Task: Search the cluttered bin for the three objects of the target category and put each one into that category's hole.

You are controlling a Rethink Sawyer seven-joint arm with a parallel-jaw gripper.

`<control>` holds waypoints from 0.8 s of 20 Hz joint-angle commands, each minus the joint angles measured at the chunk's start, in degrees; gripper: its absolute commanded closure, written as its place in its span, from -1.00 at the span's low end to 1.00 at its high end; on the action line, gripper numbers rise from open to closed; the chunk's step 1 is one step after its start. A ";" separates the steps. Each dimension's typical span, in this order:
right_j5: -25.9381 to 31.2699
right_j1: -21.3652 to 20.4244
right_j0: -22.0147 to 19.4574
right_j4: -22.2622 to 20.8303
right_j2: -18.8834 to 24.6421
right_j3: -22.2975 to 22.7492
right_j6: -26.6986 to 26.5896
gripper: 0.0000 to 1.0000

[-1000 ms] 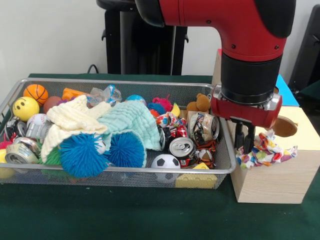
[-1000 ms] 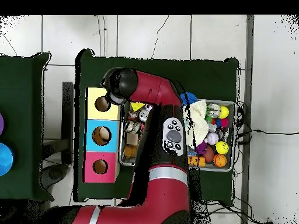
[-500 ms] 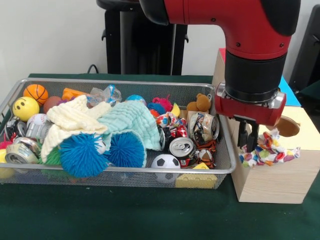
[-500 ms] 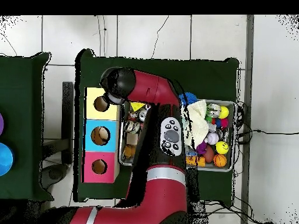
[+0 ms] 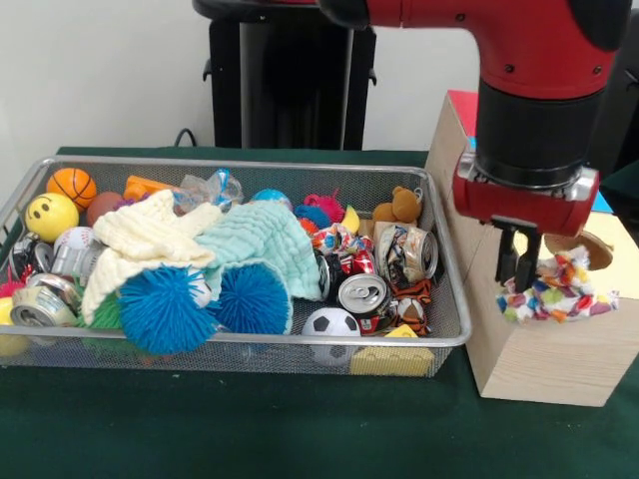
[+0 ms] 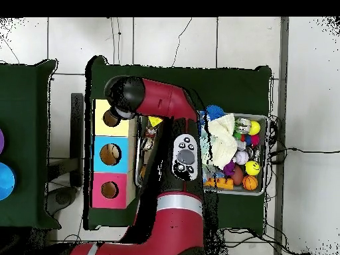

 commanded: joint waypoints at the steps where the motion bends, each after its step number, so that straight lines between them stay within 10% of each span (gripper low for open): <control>1: 11.93 -4.80 4.26 2.57 2.63 6.04 13.11 1.00; 16: 3.91 -5.12 0.87 2.02 4.44 10.85 5.73 1.00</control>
